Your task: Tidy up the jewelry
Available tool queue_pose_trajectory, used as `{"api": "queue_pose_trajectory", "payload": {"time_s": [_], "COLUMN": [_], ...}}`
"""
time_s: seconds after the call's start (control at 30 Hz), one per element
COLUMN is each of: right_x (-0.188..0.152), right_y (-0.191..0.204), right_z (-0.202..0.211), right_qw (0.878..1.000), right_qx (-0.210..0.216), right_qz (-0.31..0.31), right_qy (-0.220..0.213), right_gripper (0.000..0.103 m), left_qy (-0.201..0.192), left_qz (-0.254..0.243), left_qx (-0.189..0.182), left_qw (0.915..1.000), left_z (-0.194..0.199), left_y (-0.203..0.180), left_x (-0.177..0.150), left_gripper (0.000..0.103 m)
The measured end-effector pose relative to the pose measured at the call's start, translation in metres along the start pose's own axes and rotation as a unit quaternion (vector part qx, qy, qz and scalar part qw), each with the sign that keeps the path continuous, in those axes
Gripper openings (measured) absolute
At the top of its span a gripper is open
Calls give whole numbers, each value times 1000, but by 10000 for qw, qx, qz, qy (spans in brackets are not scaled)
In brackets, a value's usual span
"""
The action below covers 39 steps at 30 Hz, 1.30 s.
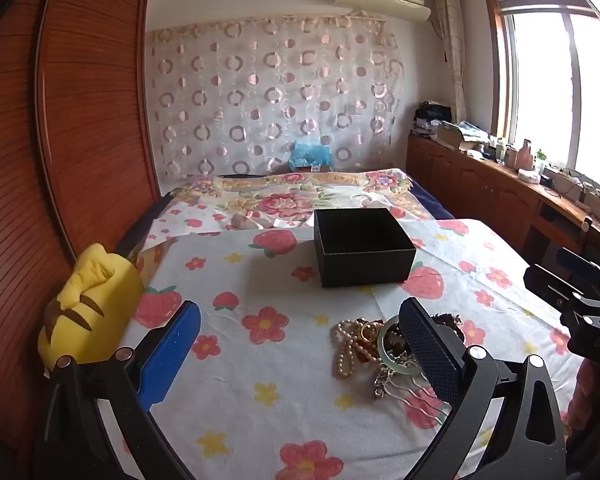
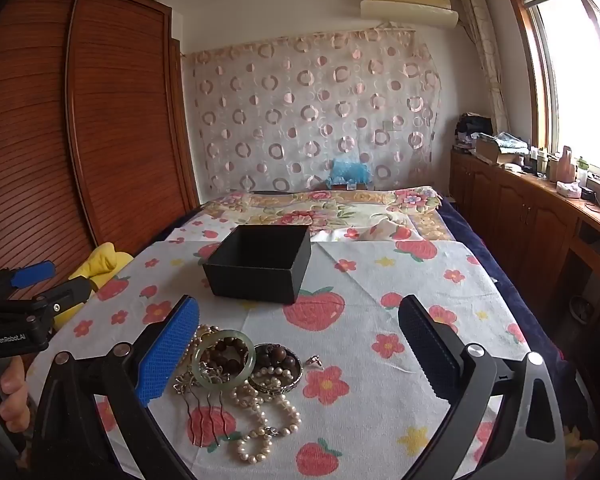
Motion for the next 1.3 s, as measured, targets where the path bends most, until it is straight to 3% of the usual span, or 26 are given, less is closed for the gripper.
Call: {"api": "queue_pose_trajectory", "payload": {"time_s": [1.3], "right_x": [0], "right_y": [-1], "right_z": [0], "right_qw": [10000], "right_qx": [5], "right_qz": [-84], "right_qy": [19], "right_gripper": [101], "left_qy": [-5], "left_qz": [7], "left_qx": [29], "left_qw": [10000], "left_z": [1], "left_y": [1], "left_x": [0], "left_gripper": [97]}}
Point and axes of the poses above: each gripper's, at about its wrist camera, not at the fingertips, and z roughly against the way its jaws point, y to its left, x to its top, the point moved 7 cm from there along -z, roughly the way its jaws point, and after that the axes turned 14 degrees about -y, right-handed, at the moved point
